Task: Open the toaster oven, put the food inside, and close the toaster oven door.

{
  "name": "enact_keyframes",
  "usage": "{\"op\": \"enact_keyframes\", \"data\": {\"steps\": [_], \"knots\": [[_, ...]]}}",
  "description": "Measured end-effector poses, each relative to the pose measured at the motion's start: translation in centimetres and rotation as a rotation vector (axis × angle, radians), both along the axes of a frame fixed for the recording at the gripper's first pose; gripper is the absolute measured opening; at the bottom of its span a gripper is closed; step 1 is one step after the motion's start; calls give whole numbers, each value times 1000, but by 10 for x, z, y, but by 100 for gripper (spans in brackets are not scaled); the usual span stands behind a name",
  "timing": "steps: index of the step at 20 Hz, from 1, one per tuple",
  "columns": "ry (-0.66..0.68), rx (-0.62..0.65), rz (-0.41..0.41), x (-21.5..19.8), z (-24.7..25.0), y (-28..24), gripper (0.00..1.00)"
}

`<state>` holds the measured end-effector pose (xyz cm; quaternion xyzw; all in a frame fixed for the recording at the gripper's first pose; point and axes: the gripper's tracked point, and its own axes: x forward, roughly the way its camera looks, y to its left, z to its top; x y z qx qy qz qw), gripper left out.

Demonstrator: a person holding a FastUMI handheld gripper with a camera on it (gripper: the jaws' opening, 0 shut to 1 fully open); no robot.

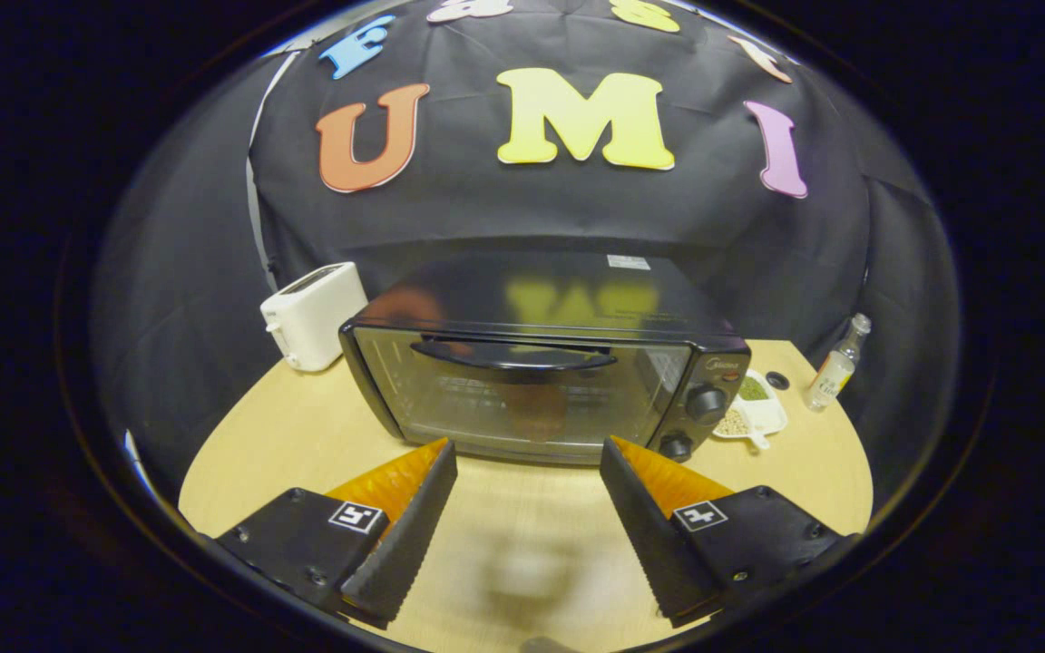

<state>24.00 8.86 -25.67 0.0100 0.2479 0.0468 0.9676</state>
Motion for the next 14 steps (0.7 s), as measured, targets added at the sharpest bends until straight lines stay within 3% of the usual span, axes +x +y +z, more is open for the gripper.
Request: {"op": "enact_keyframes", "data": {"steps": [6,14], "knots": [[-64,23,-34,-28,40,-24,100],[-313,1,-132,-94,192,-133,100]]}}
